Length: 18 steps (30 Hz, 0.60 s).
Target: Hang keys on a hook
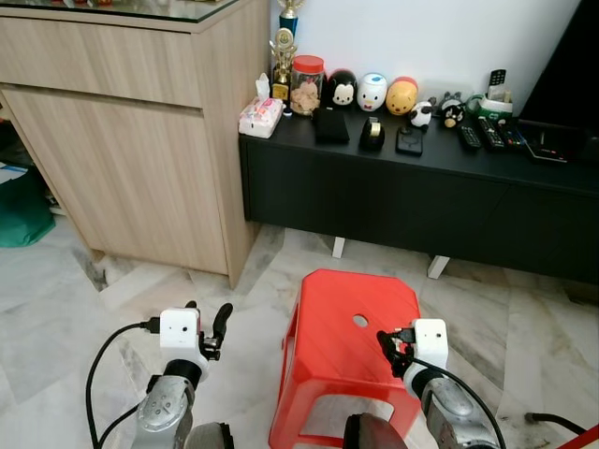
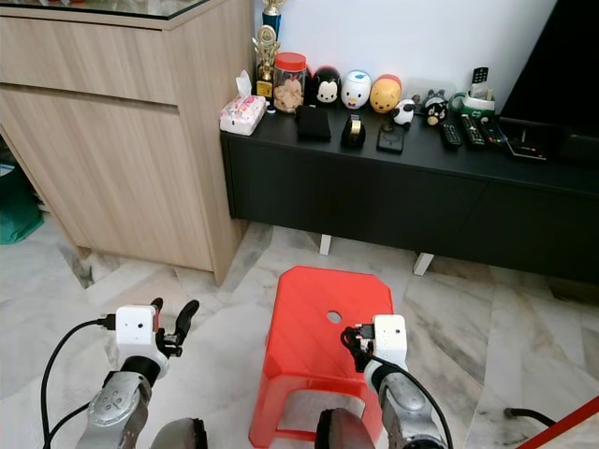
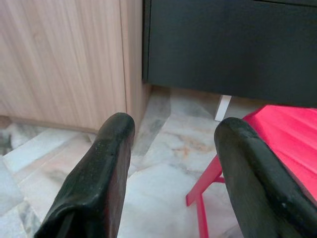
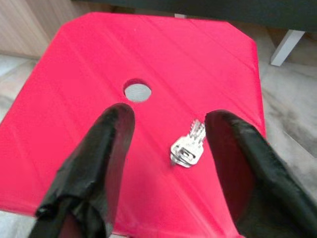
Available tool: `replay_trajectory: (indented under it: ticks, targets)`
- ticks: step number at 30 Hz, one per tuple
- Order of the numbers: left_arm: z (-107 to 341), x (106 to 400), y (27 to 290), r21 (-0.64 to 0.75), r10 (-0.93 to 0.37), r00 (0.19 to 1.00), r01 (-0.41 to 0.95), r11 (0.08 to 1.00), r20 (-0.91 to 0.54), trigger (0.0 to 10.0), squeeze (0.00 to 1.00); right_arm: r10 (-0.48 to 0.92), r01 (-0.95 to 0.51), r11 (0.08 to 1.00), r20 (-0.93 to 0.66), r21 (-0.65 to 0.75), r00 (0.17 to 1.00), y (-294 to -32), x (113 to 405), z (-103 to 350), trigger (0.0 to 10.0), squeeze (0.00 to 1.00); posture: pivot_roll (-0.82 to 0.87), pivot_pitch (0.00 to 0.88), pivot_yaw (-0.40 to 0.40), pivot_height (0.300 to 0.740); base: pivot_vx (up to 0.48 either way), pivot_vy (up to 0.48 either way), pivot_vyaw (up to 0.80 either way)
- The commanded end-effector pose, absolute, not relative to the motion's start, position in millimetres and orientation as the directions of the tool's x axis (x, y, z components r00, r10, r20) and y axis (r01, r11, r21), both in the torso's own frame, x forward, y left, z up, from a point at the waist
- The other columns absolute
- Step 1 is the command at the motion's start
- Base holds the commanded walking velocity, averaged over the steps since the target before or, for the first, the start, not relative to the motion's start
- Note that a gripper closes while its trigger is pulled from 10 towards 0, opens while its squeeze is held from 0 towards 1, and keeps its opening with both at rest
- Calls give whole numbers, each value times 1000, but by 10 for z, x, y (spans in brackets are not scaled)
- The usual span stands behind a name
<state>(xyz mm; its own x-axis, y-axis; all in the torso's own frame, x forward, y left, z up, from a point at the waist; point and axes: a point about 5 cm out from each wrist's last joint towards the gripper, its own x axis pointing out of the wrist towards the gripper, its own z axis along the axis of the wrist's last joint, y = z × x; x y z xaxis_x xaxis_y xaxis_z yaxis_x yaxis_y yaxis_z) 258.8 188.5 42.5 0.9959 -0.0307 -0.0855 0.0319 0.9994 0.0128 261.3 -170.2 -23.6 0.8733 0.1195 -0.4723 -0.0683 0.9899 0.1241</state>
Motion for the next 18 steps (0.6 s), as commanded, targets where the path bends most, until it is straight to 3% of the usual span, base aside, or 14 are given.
replay_trajectory:
  ticks: [1,6,7,8,18]
  targets:
    - [472,2606,1877,8,-40,997,40,999,-73,10000,0,110,-62,991,-470,117,875,-1734,2596,-233,10000,1000,59,24,-104,607,0,0,0]
    - [558,2665,1871,12,-49,998,50,999,-46,10000,0,128,-109,992,-446,69,886,-1796,2465,-238,10000,1000,60,76,-110,607,0,0,0]
    - [571,2671,1868,11,-49,998,50,999,-41,10000,0,129,-111,992,-442,66,888,-1804,2444,-238,10000,824,59,79,-110,607,0,0,0]
    - [599,2676,1859,9,-51,998,51,999,-30,10000,0,131,-114,991,-434,63,891,-1821,2399,-237,10000,0,59,96,-112,607,0,0,0]
    - [796,2705,1782,-3,-62,997,62,998,38,10000,0,158,-142,987,-371,71,915,-1914,2105,-170,10000,0,72,154,-127,607,0,0,0]
